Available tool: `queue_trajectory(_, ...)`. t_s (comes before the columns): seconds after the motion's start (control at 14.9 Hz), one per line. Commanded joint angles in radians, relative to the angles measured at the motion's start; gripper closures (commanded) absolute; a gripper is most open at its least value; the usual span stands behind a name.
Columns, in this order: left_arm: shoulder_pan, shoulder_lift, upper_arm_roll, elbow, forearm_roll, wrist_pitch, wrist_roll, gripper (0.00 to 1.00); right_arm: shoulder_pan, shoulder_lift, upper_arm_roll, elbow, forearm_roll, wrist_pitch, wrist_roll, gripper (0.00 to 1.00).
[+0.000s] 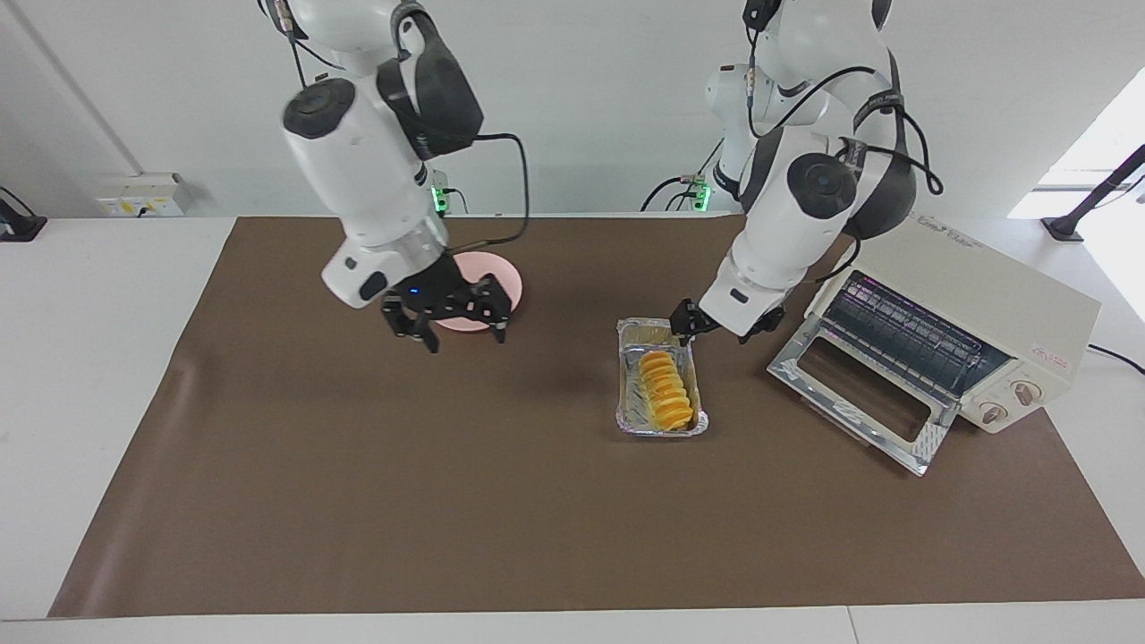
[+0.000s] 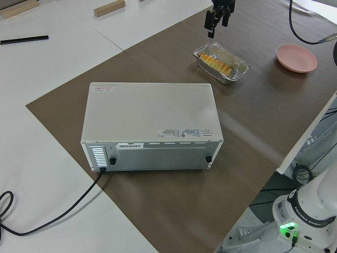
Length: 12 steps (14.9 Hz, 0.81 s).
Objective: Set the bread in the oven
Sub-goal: 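Grasp the foil tray with the left gripper while the right gripper withdraws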
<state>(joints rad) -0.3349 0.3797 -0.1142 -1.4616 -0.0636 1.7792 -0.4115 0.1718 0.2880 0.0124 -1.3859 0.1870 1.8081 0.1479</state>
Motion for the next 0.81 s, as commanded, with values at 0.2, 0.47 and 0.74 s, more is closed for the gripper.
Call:
queue_trajectory(0.2, -0.141, 0.145, 0.014, 0.046, 0.135, 0.157, -0.107, 0.0, -0.173, -0.093, 0.014, -0.044, -0.106, -0.153, -0.269, 0.0)
queue_trajectory(0.47, -0.157, 0.16, 0.01, -0.029, 0.139, 0.184, -0.147, 0.0, -0.209, -0.167, 0.014, -0.065, -0.201, -0.297, -0.361, 0.0)
queue_trajectory(0.74, -0.171, 0.154, 0.005, -0.077, 0.137, 0.203, -0.156, 0.0, -0.238, -0.26, 0.012, -0.166, -0.205, -0.352, -0.367, 0.0)
